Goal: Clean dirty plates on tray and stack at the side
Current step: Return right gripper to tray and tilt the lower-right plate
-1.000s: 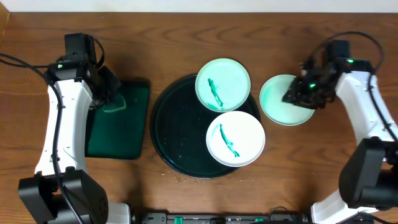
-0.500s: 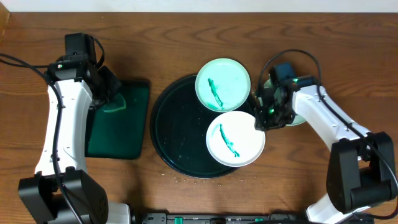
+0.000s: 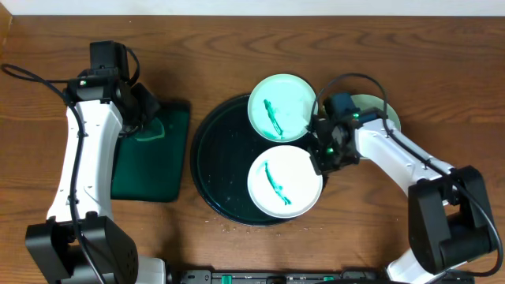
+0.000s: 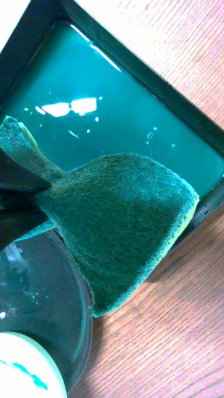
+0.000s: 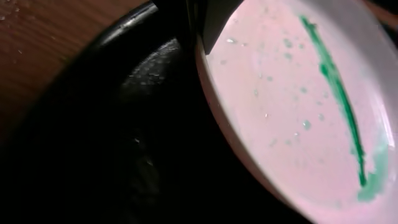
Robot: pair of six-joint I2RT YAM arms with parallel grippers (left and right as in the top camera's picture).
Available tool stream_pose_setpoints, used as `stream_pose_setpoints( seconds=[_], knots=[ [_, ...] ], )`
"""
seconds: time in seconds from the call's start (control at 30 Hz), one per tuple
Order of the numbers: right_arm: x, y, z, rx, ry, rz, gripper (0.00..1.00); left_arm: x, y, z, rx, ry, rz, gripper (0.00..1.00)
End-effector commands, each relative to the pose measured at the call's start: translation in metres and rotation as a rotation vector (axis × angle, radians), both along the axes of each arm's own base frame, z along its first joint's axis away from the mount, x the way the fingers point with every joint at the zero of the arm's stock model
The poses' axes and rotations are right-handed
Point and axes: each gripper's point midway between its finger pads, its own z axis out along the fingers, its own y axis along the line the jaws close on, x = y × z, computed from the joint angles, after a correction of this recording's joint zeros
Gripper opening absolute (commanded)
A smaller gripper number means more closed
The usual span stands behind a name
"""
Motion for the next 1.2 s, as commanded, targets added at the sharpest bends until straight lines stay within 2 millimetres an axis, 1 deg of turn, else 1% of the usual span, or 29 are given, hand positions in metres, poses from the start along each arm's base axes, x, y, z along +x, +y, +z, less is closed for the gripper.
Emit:
stream_pose_setpoints(
  seconds=[0.0, 0.07, 0.1, 0.17, 0.2, 0.23, 0.33, 0.4, 0.57, 0.63, 0.7, 0.8, 0.83, 0.87, 0.93, 1.0, 1.03, 1.1, 1.17],
  knots=[
    [0.029, 0.044, 0.039, 0.078, -0.079, -0.091, 0.01, -0.001, 0.0, -0.001, 0.01, 0.006, -0.013, 0.07],
    [0.036, 0.065, 0.05, 0.11, -0.103, -0.161, 0.01, -0.002, 0.0, -0.002, 0.01, 0.007, -0.012, 0.07],
    [0.038, 0.079, 0.053, 0.13, -0.12, -0.195, 0.01, -0.002, 0.0, -0.002, 0.01, 0.007, -0.012, 0.07],
    [0.037, 0.095, 0.049, 0.115, -0.137, -0.235, 0.01, -0.002, 0.0, -0.002, 0.009, 0.007, -0.012, 0.07],
    [0.032, 0.102, 0.041, 0.087, -0.136, -0.245, 0.01, -0.002, 0.0, -0.002, 0.009, 0.008, -0.012, 0.07],
    [0.021, 0.113, 0.031, 0.067, -0.117, -0.219, 0.01, -0.002, 0.0, -0.002, 0.009, 0.008, -0.012, 0.07],
    [0.003, 0.128, 0.008, 0.033, -0.063, -0.186, 0.01, -0.005, -0.001, -0.003, 0.007, 0.023, -0.014, 0.07],
    [-0.002, 0.131, -0.002, 0.009, -0.027, -0.175, 0.01, -0.006, -0.001, -0.004, 0.007, 0.026, -0.015, 0.07],
    [-0.001, 0.129, -0.009, -0.025, 0.009, -0.179, 0.02, -0.006, -0.001, -0.004, 0.007, 0.025, -0.014, 0.07],
    [-0.001, 0.126, -0.009, -0.04, 0.011, -0.184, 0.06, -0.006, -0.003, -0.004, 0.007, 0.028, -0.02, 0.07],
    [0.004, 0.122, -0.006, -0.052, 0.001, -0.195, 0.09, -0.006, -0.007, -0.005, 0.006, 0.03, -0.031, 0.07],
    [0.01, 0.118, -0.002, -0.071, -0.017, -0.207, 0.1, -0.004, -0.016, -0.007, 0.008, 0.032, -0.058, 0.07],
    [0.01, 0.117, -0.001, -0.077, -0.018, -0.205, 0.11, -0.003, -0.017, -0.008, 0.012, 0.034, -0.06, 0.07],
    [0.011, 0.12, 0.001, -0.065, -0.03, -0.162, 0.23, 0.0, -0.017, -0.01, 0.014, 0.031, -0.062, 0.07],
    [0.012, 0.123, 0.001, -0.049, -0.038, -0.13, 0.34, 0.001, -0.017, -0.013, 0.014, 0.034, -0.061, 0.07],
    [0.012, 0.125, 0.002, -0.042, -0.044, -0.115, 0.39, 0.002, -0.017, -0.014, 0.012, 0.037, -0.058, 0.07],
    [0.012, 0.128, 0.001, -0.024, -0.043, -0.08, 0.41, 0.003, -0.017, -0.015, 0.012, 0.035, -0.058, 0.07],
    [0.007, 0.138, -0.005, 0.02, -0.018, -0.014, 0.42, 0.006, -0.017, -0.017, 0.013, 0.033, -0.058, 0.07],
    [0.004, 0.141, -0.015, 0.028, 0.01, 0.001, 0.42, 0.006, -0.017, -0.019, 0.012, 0.039, -0.058, 0.07]
  ],
)
